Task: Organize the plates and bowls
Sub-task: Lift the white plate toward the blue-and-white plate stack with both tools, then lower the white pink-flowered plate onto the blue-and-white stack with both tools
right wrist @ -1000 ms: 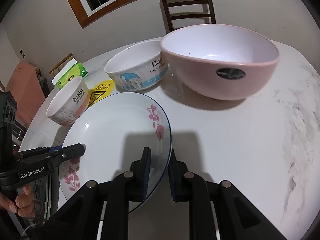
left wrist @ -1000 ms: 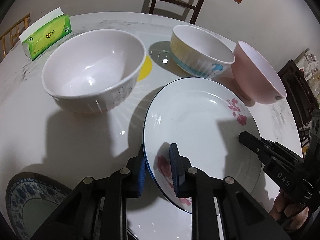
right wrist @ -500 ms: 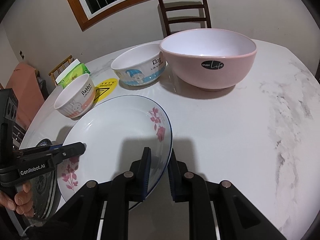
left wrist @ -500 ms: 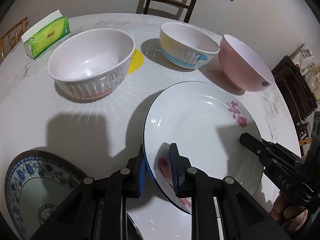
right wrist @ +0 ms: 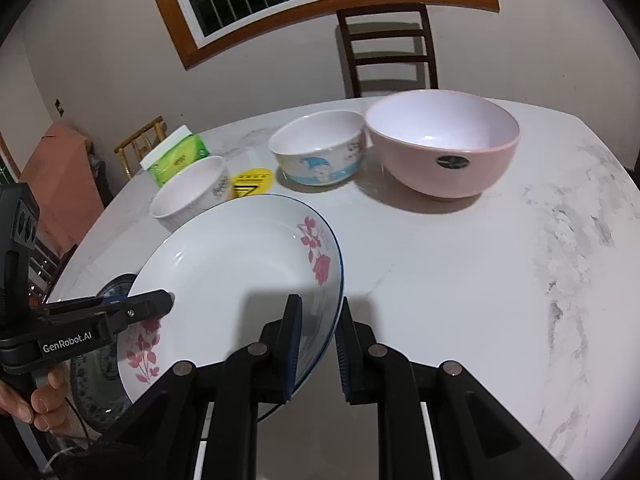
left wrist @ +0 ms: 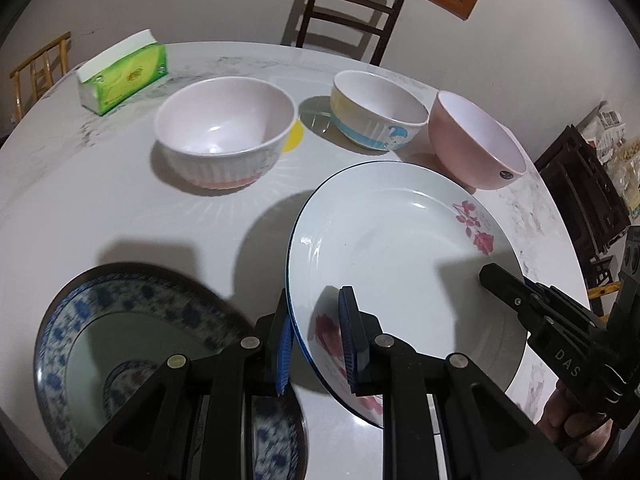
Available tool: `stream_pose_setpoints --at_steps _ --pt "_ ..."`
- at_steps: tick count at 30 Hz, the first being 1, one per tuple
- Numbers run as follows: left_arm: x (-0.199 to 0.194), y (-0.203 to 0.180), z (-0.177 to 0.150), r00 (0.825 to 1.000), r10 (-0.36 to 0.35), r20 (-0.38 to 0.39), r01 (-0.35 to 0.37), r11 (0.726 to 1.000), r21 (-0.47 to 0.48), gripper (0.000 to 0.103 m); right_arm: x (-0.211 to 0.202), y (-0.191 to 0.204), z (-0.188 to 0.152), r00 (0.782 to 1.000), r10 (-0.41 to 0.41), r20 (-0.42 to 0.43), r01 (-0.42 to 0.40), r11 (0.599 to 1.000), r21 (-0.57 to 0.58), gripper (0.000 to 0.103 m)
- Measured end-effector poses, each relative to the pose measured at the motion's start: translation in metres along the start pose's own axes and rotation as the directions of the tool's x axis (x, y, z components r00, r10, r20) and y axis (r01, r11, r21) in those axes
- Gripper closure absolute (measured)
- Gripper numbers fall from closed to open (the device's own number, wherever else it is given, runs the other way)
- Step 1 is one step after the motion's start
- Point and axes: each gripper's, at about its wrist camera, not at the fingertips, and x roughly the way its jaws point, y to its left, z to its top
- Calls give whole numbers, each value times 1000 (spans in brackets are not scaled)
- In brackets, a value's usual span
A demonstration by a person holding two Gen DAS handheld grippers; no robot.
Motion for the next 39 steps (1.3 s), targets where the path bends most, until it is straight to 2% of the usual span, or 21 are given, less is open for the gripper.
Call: stream_pose_setpoints --at_steps 11,21,32,39 --pt "-47 37 -19 998 32 50 -30 998 -46 85 -14 51 -3 998 64 20 -62 996 -57 86" --pt "-78 87 -44 995 74 64 -66 991 -118 85 -8 104 -17 992 122 -9 -122 985 -119 86" --pt "-90 128 -68 992 118 50 -107 977 -186 85 8 143 -35 986 151 -72 -161 973 -165 86" --pt "-86 141 -74 992 124 30 -116 972 -203 85 17 153 -44 984 146 -106 -162 972 -171 86"
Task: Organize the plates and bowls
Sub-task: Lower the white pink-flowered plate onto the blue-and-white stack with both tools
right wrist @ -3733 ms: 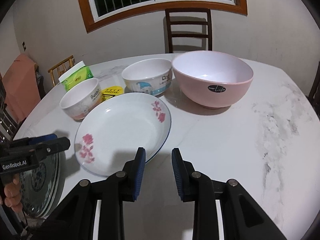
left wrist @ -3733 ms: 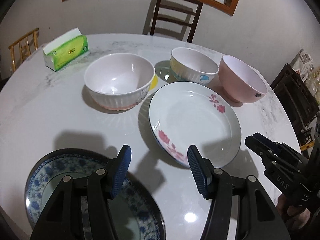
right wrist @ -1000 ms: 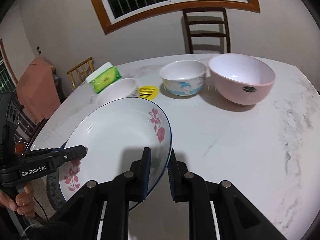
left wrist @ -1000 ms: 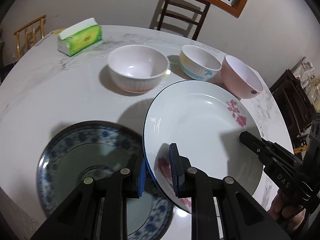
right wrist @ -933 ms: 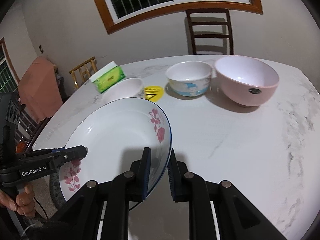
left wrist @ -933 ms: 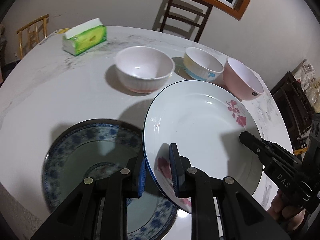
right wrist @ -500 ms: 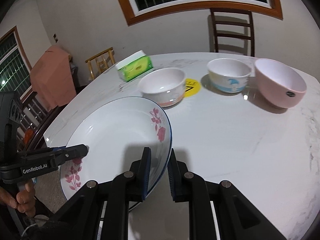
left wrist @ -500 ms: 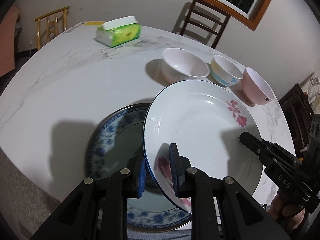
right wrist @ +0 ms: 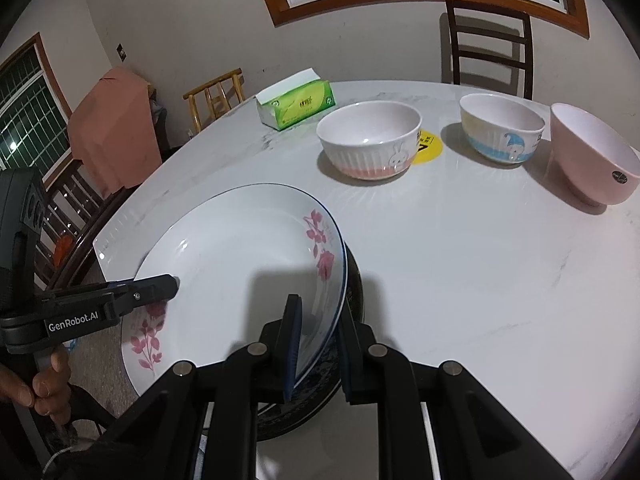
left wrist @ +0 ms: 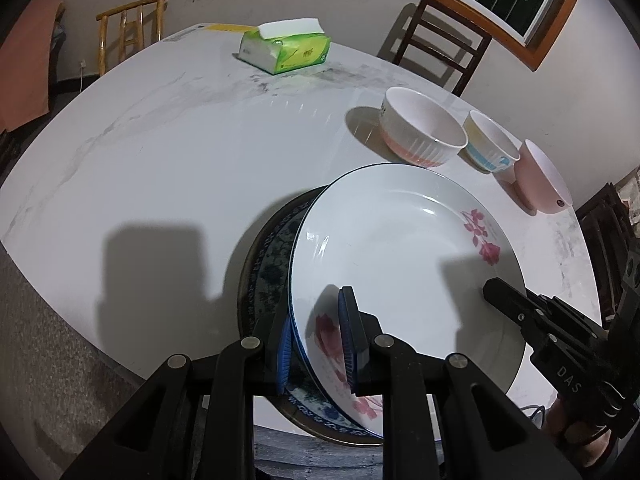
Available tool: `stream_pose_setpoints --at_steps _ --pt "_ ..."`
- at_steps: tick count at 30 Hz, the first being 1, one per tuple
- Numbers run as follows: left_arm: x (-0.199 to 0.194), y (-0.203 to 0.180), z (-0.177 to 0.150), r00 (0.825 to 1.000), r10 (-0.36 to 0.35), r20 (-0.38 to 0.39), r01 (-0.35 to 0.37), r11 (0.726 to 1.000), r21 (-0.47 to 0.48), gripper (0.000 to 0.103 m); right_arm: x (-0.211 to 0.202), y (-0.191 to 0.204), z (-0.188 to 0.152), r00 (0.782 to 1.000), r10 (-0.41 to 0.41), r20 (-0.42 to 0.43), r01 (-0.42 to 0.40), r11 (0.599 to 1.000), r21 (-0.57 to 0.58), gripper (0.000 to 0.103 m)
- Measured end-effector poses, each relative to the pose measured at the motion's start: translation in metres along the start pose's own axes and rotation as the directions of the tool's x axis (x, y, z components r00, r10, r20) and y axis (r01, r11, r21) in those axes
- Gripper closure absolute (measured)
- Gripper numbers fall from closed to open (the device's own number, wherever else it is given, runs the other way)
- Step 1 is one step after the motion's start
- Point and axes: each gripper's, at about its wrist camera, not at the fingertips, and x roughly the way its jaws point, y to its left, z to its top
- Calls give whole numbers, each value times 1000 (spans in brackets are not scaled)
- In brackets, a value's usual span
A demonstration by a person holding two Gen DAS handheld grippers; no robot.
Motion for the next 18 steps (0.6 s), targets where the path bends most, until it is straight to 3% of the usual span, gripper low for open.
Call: stream_pose_setpoints --at_steps 18 --pt "12 13 -2 999 25 -33 -26 1000 -17 85 14 6 -5 998 0 -57 0 1000 -9 86"
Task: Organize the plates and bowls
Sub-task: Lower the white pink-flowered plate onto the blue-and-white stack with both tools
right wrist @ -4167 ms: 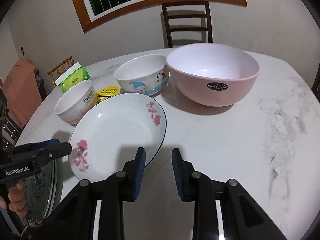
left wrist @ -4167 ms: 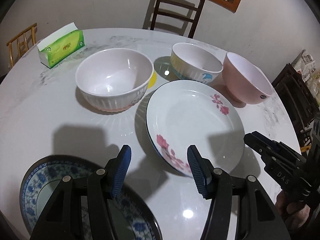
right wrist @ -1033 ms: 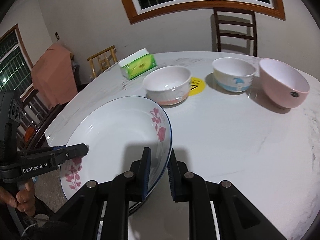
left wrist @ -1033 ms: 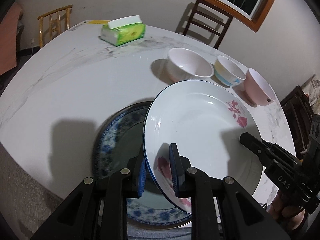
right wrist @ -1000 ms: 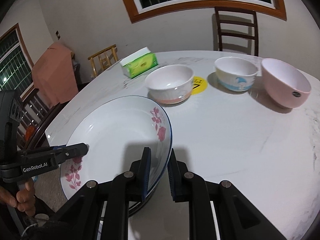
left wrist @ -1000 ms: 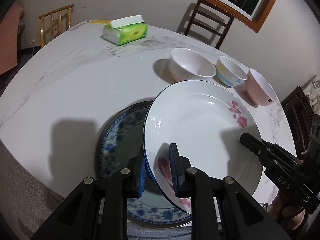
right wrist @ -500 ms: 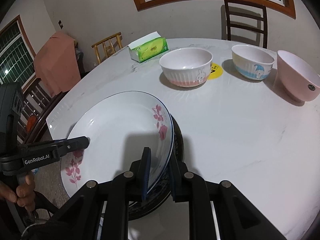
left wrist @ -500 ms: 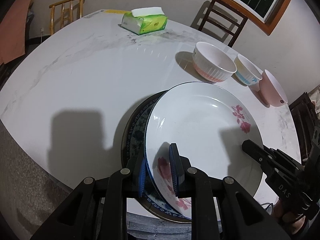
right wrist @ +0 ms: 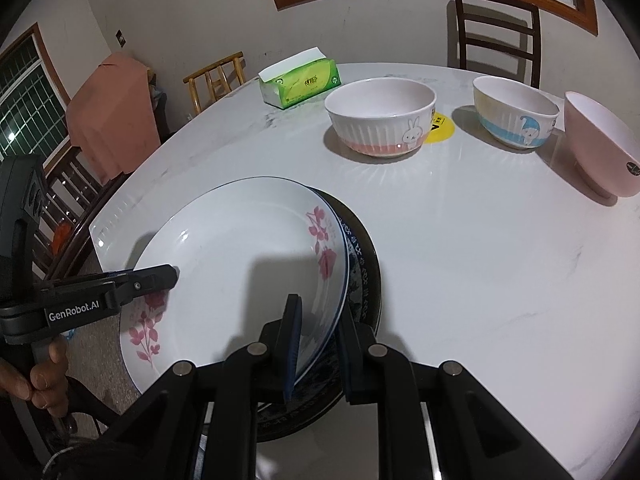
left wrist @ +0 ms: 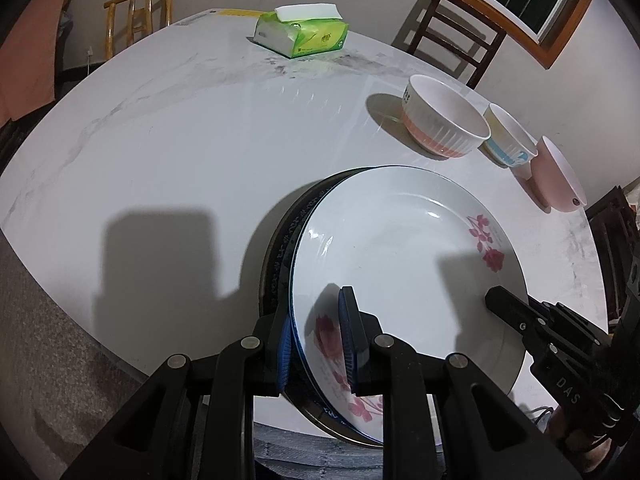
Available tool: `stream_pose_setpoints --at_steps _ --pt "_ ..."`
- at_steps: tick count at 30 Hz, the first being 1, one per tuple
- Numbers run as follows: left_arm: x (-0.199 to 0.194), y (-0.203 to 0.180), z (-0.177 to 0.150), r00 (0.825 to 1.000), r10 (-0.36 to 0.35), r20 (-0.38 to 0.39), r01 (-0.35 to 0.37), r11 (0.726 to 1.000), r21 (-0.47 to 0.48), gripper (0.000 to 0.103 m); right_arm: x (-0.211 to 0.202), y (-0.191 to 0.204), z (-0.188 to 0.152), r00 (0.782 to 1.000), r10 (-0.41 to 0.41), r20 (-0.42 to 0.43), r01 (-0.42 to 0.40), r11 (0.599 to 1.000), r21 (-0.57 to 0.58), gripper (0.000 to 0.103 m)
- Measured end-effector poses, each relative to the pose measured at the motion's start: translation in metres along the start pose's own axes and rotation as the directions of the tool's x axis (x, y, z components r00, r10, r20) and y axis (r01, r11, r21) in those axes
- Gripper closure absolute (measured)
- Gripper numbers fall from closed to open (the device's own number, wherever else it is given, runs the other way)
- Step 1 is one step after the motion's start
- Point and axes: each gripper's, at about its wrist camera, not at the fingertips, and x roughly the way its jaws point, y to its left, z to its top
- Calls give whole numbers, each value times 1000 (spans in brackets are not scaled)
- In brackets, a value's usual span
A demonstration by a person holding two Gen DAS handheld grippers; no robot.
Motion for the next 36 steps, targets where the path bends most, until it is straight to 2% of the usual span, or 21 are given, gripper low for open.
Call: stream_pose_setpoints --at_steps 18,28,33,35,36 --pt "3 -1 2 1000 14 -12 -14 1000 -17 85 5 0 1 1000 -8 -27 9 1000 16 84" --pt "1 -5 6 999 22 -24 -23 999 -28 69 5 6 1 998 -43 -40 43 999 -9 83" --pt "2 -7 6 999 26 -27 -27 999 -25 67 5 6 3 998 -46 -47 46 999 -9 83" --pt "1 -8 6 999 35 -23 -36 999 -24 65 5 8 3 997 -49 -52 48 999 -19 79" --pt "-1 -10 6 999 47 -5 -47 999 -10 65 5 11 2 997 -56 -48 55 998 -35 72"
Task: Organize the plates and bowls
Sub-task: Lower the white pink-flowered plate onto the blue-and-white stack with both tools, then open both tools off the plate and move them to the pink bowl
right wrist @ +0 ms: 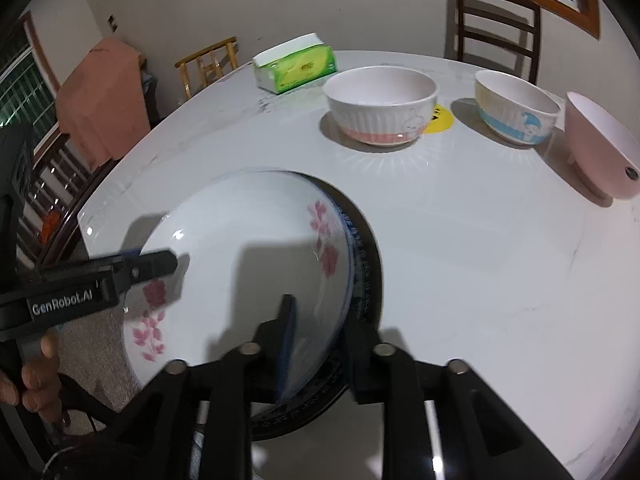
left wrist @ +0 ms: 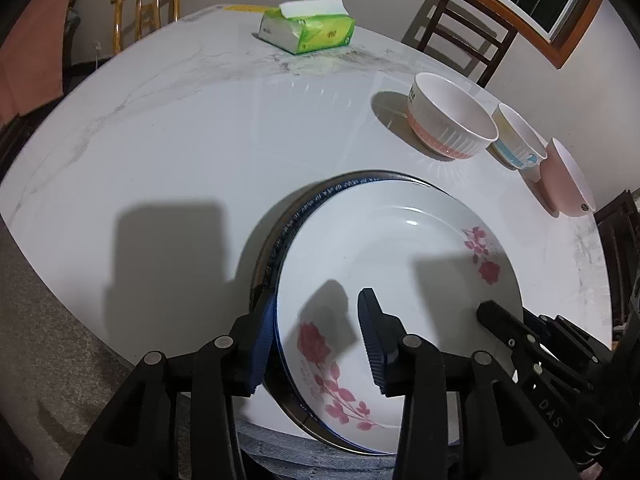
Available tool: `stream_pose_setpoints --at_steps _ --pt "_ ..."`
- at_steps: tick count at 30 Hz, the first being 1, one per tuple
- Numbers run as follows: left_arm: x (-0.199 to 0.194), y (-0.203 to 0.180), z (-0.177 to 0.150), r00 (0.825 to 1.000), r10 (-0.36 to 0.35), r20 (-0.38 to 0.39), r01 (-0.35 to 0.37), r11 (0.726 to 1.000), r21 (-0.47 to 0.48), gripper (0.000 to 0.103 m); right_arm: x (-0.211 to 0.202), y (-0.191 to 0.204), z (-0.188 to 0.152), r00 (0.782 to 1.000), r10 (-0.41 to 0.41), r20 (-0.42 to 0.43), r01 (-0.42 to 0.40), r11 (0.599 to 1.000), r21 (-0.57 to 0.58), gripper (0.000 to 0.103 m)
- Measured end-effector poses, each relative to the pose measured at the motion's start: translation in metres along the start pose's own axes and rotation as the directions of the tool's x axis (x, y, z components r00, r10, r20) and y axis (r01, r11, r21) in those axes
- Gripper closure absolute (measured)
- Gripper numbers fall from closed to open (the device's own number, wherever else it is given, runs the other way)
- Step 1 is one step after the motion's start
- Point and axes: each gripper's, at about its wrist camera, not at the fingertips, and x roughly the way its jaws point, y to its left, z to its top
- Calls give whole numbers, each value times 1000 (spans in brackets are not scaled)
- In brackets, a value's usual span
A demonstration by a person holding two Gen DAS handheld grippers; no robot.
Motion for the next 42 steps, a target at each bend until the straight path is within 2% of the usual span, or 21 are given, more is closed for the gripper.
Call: stream_pose_setpoints --at_steps 4,10,26,35,42 --pt "-9 -7 3 999 13 42 -15 999 41 58 -1 9 -1 999 -46 11 47 998 -47 69" --pt "-12 -12 4 999 7 52 -9 999 51 57 -2 7 0 999 -41 8 41 999 -36 69" --pt "-16 -28 4 998 1 69 -6 998 69 52 -21 5 7 996 -46 74 50 998 -45 69" --pt "-11 -52 7 998 -14 63 7 995 103 51 -32 -19 8 993 -78 94 78 997 -2 69" --pt "-2 -79 10 999 -21 46 14 988 154 49 -40 -52 3 988 -113 101 108 993 52 69"
